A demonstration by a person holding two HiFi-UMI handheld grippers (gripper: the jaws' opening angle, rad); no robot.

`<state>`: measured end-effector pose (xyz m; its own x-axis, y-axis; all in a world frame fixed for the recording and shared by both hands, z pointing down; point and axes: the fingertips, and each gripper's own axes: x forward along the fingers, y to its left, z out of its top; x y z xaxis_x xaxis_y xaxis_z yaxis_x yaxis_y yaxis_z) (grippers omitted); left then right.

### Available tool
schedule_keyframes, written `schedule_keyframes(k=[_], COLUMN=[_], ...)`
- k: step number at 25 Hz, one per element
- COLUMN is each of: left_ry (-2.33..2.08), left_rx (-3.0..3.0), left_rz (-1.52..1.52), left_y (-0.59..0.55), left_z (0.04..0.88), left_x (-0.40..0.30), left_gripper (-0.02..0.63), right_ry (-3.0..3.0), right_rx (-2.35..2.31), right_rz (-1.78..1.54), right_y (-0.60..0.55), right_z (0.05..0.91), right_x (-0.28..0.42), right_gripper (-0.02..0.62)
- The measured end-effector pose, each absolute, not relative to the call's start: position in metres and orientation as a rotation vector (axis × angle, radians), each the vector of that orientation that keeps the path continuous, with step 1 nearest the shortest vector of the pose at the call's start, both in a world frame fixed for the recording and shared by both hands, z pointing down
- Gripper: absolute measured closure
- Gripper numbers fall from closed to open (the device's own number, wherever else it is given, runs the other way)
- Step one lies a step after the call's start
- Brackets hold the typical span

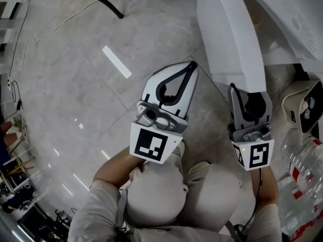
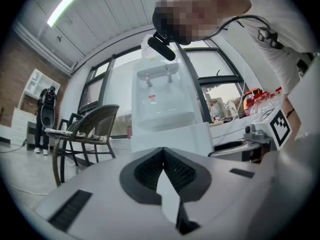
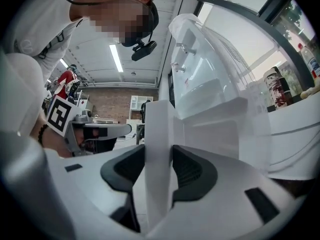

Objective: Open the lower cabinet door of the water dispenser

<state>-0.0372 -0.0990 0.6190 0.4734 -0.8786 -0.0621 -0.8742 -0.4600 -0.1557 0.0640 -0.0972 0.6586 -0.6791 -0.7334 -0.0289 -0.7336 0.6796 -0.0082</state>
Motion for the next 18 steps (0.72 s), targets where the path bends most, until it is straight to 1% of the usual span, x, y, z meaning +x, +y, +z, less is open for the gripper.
schedule_keyframes(k=[5, 9, 10, 12, 18], left_ry=[1.629, 1.671, 1.667, 1.656, 1.694], left_rx=[-2.472, -2.42, -2.412, -2.403, -2.367], left_rz=[-0.03, -0.044, -0.05, -0.062, -0.056], left_y=[-0.091, -0.085, -0.083, -0.08, -0.072], left_z=[0.614, 0.612, 0.611, 0.611, 0.603], left_x=[-0.073, -0.087, -0.088, -0.09, -0.111], left_gripper=[0.606, 0.606, 0.606, 0.606, 0.606], right_ry=[2.858, 2.886, 2.892, 2.902, 2.934], right_rx=[-1.167, -1.061, -1.033, -0.976, -0.839], right_rz=[-0.009, -0.022, -0.026, -0.035, -0.061], right_y=[-0.086, -0.079, -0.077, -0.075, -0.076], right_z=[0.656, 0.653, 0.653, 0.651, 0.648], right_x=[0.031, 0.001, -0.007, -0.023, -0.068], right_gripper=[0.411, 0.411, 0.413, 0.439, 0.44])
